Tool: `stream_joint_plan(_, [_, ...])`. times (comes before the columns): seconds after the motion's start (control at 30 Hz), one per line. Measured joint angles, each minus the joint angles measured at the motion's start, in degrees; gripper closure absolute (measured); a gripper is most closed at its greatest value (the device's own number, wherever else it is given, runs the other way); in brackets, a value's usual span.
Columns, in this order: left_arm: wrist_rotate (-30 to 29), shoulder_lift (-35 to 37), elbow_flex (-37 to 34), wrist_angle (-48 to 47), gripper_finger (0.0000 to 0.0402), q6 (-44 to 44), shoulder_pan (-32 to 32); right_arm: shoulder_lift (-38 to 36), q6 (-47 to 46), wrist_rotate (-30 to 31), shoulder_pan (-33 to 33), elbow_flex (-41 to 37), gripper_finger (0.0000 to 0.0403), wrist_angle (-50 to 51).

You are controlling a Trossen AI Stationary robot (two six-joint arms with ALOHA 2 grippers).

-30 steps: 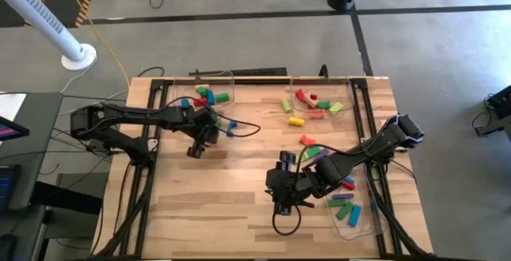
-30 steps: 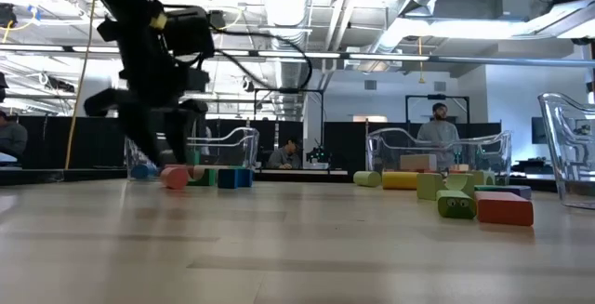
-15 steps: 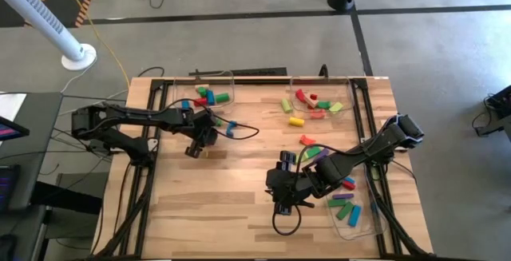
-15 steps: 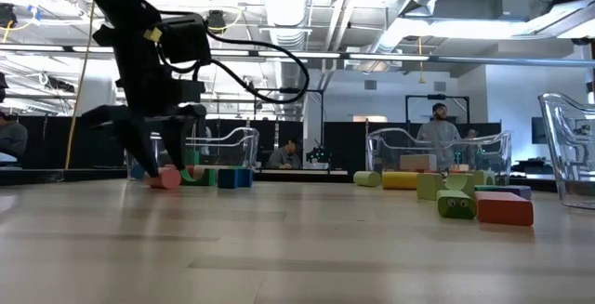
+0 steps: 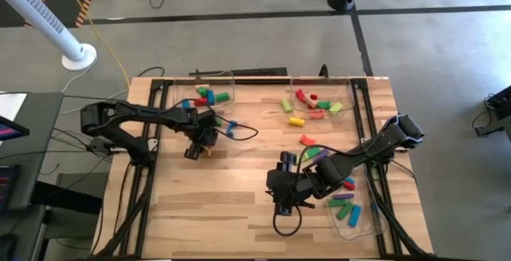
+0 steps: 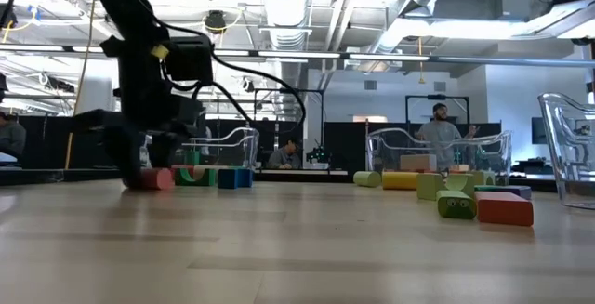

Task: Sort blocks by size
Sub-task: Put the orange cylindrical block into the top left transparent bin

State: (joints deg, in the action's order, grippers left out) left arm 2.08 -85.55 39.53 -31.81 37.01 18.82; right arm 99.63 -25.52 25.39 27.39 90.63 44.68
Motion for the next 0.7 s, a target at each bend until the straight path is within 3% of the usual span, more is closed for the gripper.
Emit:
stream_joint_plan(0.17, [-0.17,-1.39,0.4,0.23,0.0197,-1.3,-0.47,-0.01,0.0,-0.03,0.55,0.0,0.0128,0.17])
stream_joint_plan(0.37, [-0.53,-1.54,1.77,-0.5,0.0277,-1.15,-2.17,-0.01,-0.14,-0.03,1.45,0.0,0.0128,0.33])
stream_joint_plan(0.7, [-1.11,-1.57,1.79,-0.42,0.0279,-2.42,-4.21,-0.01,-1.53,-0.03,4.04,0.0,0.0128,1.86])
